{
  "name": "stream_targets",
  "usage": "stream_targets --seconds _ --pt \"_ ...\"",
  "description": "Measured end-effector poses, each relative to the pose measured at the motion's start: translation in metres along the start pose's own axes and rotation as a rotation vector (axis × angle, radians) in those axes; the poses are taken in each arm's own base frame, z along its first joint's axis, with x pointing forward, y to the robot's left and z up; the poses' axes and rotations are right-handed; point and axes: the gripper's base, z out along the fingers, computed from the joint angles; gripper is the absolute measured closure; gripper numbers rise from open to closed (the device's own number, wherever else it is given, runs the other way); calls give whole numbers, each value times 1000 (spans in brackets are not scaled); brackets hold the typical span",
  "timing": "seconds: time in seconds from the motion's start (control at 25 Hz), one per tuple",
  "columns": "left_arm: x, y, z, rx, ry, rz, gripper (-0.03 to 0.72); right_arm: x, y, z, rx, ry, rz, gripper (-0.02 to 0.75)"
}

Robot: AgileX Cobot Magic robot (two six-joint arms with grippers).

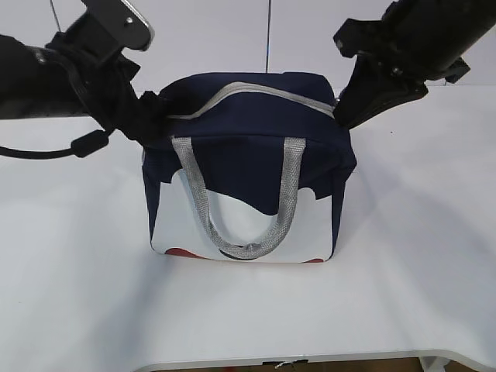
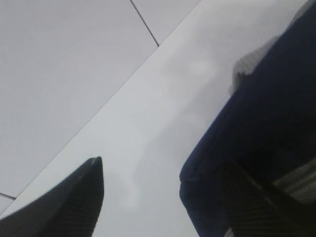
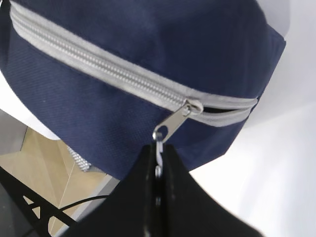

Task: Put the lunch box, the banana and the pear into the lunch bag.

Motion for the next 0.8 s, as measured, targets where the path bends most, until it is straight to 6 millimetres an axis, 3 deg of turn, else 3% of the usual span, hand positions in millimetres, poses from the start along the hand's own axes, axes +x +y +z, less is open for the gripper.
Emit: stream_targets --seconds 0.36,0.6,0.8 --pt "-10 27 -59 212 -4 52 124 -3 2 -4 1 -17 0 720" --pt "-28 2 -90 428 -107 203 125 -3 2 -4 1 -17 2 720" --pt "-40 -25 -92 529 -208 364 129 -3 2 -4 2 -17 24 720"
